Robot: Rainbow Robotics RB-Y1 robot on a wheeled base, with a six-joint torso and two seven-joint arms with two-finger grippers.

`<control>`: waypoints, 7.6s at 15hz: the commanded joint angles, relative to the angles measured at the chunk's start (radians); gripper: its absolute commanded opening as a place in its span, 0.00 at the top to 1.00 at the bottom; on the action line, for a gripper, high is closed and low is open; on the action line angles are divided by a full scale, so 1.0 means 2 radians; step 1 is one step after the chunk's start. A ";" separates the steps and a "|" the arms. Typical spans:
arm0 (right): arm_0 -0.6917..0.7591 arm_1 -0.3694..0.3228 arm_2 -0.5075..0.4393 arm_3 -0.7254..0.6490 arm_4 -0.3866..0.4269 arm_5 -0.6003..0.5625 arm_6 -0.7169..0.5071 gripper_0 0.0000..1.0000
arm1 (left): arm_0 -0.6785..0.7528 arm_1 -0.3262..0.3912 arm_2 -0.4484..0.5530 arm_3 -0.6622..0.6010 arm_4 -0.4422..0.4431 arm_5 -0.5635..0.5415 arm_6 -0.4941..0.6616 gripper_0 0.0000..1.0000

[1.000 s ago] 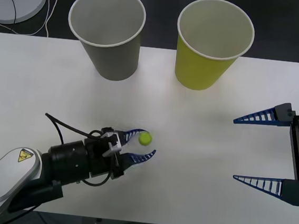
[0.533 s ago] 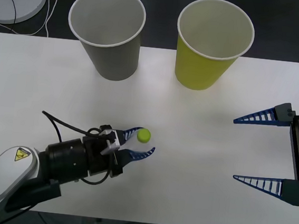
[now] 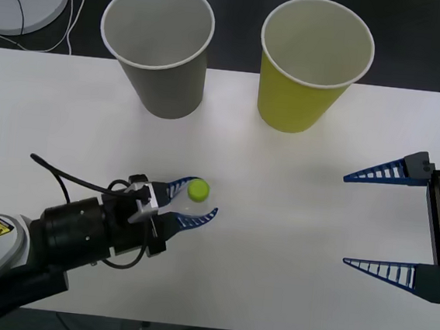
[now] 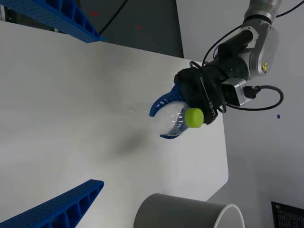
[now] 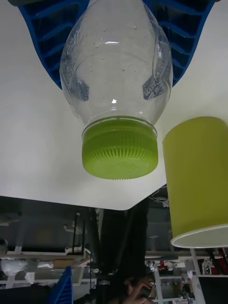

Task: Put the can into the green bin and the plastic bottle into the gray bin

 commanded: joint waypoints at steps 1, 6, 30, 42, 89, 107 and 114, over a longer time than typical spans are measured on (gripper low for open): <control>0.000 0.000 0.000 0.000 0.000 0.000 0.000 0.00 | 0.015 0.015 0.016 -0.025 -0.004 0.000 0.013 1.00; 0.000 0.000 0.000 0.000 0.000 0.000 0.000 0.00 | 0.051 0.054 0.056 -0.089 -0.065 -0.002 0.128 1.00; 0.000 0.000 0.000 0.000 0.000 0.000 0.000 0.00 | 0.124 0.098 0.381 -0.161 -0.124 -0.111 0.439 1.00; 0.000 0.000 0.000 0.000 0.000 0.000 0.000 0.00 | -0.035 0.163 0.436 -0.126 -0.203 -0.306 0.605 1.00; 0.000 0.000 0.000 0.000 0.000 0.000 0.000 0.00 | -0.800 0.015 0.088 0.492 -0.439 -0.456 0.507 1.00; 0.000 0.000 0.000 0.000 0.000 0.000 0.000 0.00 | -0.804 -0.030 0.101 0.501 -0.450 -0.456 0.520 0.21; 0.000 0.000 0.000 0.000 0.000 0.000 0.000 0.00 | -0.804 -0.031 0.103 0.503 -0.445 -0.456 0.517 0.00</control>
